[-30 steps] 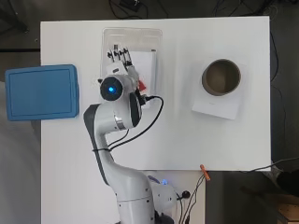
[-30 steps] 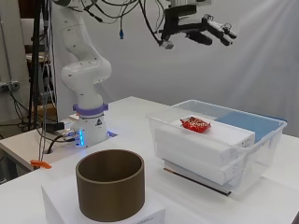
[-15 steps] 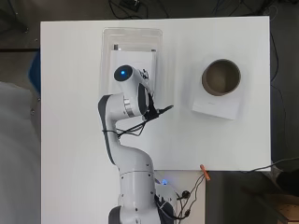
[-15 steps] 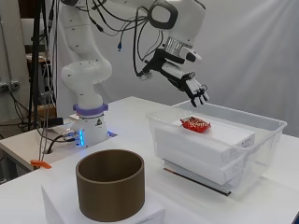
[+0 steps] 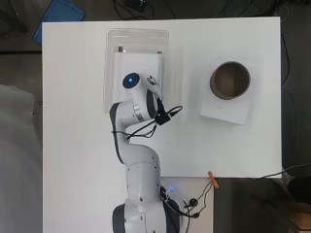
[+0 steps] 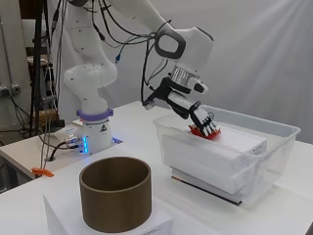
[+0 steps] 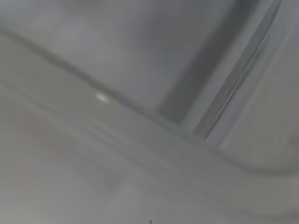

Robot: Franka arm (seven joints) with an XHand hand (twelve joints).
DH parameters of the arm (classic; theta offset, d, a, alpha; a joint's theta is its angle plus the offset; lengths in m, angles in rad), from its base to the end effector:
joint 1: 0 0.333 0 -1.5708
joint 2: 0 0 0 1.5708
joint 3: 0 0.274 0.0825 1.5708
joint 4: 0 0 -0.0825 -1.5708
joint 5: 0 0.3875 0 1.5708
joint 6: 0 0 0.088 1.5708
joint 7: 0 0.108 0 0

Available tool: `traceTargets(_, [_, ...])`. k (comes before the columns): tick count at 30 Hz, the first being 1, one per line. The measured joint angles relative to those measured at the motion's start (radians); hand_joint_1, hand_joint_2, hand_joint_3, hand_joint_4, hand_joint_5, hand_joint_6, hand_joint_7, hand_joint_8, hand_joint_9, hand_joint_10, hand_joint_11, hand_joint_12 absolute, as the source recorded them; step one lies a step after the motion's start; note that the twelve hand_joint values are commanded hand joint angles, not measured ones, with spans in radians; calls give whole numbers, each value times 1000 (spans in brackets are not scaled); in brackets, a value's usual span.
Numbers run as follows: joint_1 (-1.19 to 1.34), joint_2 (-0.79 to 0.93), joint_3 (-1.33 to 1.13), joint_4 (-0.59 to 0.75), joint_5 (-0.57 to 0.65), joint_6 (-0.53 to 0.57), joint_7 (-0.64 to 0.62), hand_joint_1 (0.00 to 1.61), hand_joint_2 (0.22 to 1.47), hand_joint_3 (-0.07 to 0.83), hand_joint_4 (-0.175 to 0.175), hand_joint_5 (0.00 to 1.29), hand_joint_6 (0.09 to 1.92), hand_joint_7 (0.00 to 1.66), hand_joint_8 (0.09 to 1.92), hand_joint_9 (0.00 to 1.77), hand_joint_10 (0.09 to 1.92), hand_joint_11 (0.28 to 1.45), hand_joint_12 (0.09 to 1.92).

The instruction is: Teleoperate dual arm-hand system to remove items from a box

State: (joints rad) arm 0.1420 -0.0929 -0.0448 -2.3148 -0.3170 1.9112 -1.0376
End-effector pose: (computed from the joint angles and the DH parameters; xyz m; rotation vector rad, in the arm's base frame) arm 0.4679 0.0231 0.3172 2.3785 1.7880 -0.6022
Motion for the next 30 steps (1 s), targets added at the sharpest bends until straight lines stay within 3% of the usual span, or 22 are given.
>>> traceTargets(1, [0, 7, 3, 7, -3, -9, 0, 329, 871, 2, -20, 141, 87, 277, 87, 407, 87, 476, 87])
traceTargets(2, [0, 14, 6, 17, -8, -26, -4, 471, 899, 6, -1, 228, 87, 346, 87, 483, 87, 505, 87])
traceTargets(4, [-1, 48, 11, 63, -9, -99, -21, 737, 1014, 13, 62, 531, 87, 546, 87, 684, 87, 593, 87])
traceTargets(5, [-2, 86, 14, 103, -6, -156, -32, 940, 1056, 12, -20, 715, 372, 725, 345, 842, 87, 654, 87])
traceTargets(6, [-3, 117, 15, 137, 0, -203, -43, 999, 1083, 8, 38, 841, 650, 821, 353, 959, 87, 702, 87])
traceTargets(7, [-3, 150, 16, 176, 7, -256, -53, 1015, 1096, 4, 97, 918, 806, 890, 251, 1028, 87, 734, 87])
traceTargets(8, [-4, 174, 17, 207, 12, -298, -65, 1016, 1105, 2, 135, 950, 898, 934, 155, 1069, 87, 756, 87])
traceTargets(10, [-6, 195, 18, 237, 21, -338, -95, 1238, 1123, -8, -62, 921, 1121, 896, 636, 1049, 634, 837, 87])
traceTargets(11, [-8, 188, 19, 228, 30, -327, -118, 1298, 1126, -6, -117, 895, 1173, 887, 773, 1042, 831, 843, 153])
traceTargets(12, [-6, 162, 24, 198, 47, -290, -161, 1332, 1126, 0, -147, 870, 1180, 890, 849, 1033, 976, 793, 398])
traceTargets(14, [-2, 102, 35, 128, 59, -212, -226, 1356, 1133, 1, -170, 825, 1192, 897, 914, 1018, 1119, 667, 833])
traceTargets(15, [-1, 75, 40, 106, 61, -183, -241, 1359, 1136, 0, -173, 813, 1198, 898, 925, 1013, 1147, 633, 941])
traceTargets(16, [0, 31, 44, 90, 69, -155, -256, 1358, 1129, -2, -136, 820, 1176, 927, 896, 1034, 1134, 622, 1040])
traceTargets(17, [1, -2, 48, 102, 75, -139, -268, 1302, 1134, -1, -85, 825, 1162, 967, 926, 1072, 1017, 619, 1138])
traceTargets(18, [1, -33, 49, 127, 78, -119, -277, 1259, 1137, 0, -55, 831, 1146, 1001, 949, 1121, 895, 621, 1217])
traceTargets(19, [2, -65, 50, 162, 81, -96, -289, 1242, 1138, 1, -70, 847, 1086, 1018, 1006, 1148, 972, 651, 1354])
traceTargets(21, [1, -123, 47, 213, 85, -68, -311, 1237, 1156, 2, -141, 869, 951, 965, 1234, 1129, 1434, 742, 1645])
traceTargets(22, [-1, -152, 42, 225, 84, -55, -313, 1232, 1165, 3, -158, 862, 1019, 925, 1258, 1130, 1605, 777, 1732])
traceTargets(24, [-9, -221, 11, 229, 69, -25, -319, 1061, 1171, 2, 56, 862, 1115, 938, 1517, 1179, 1827, 852, 1839])
traceTargets(25, [-15, -245, -11, 224, 57, -14, -324, 1015, 1172, 1, 115, 862, 1137, 946, 1629, 1209, 1875, 884, 1868])
traceTargets(27, [-28, -270, -69, 206, 31, 5, -320, 978, 1173, 0, 162, 863, 1154, 963, 1767, 1255, 1911, 934, 1900])
traceTargets(30, [-49, -287, -169, 169, -22, 31, -312, 966, 1175, 1, 175, 859, 1166, 969, 1821, 1276, 1920, 969, 1916])
